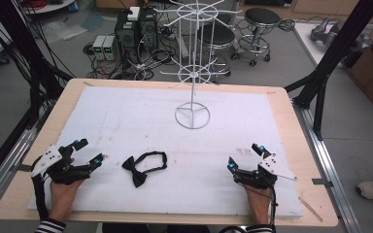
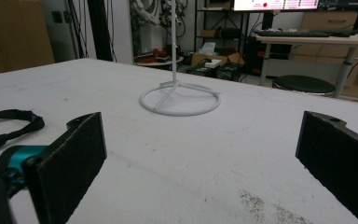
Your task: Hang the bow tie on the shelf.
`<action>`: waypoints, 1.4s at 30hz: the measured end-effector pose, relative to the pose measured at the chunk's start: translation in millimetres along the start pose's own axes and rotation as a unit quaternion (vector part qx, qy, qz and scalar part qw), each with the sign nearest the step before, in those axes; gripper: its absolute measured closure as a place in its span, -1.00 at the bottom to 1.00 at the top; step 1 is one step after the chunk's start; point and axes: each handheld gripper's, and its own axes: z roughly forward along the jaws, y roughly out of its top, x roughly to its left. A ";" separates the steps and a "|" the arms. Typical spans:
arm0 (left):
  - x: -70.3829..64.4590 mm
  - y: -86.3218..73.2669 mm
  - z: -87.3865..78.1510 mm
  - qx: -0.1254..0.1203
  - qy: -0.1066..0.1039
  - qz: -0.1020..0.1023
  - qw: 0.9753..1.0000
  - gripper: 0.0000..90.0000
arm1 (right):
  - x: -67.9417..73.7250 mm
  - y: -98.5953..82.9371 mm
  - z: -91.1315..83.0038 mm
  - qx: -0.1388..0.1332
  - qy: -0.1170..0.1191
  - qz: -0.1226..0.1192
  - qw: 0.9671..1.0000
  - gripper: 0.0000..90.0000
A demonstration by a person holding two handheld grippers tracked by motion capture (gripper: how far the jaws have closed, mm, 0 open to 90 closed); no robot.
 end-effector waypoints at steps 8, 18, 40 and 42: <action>-0.1 0.2 0.2 0.001 0.002 -0.001 1.000 -0.74 | -0.2 0.0 0.0 0.000 0.002 0.000 1.000 -0.99; -0.2 0.5 0.8 0.004 0.005 -0.001 1.000 -0.74 | 0.4 -0.1 -0.2 0.000 0.001 -0.002 1.000 -0.99; 0.8 6.5 2.1 0.030 -0.014 -0.009 0.999 -0.75 | -0.4 0.0 -0.1 0.001 -0.001 0.002 1.000 -0.99; 0.4 9.0 2.6 0.037 -0.016 -0.007 0.999 -0.75 | -0.6 0.0 0.0 0.000 -0.001 0.004 1.000 -0.99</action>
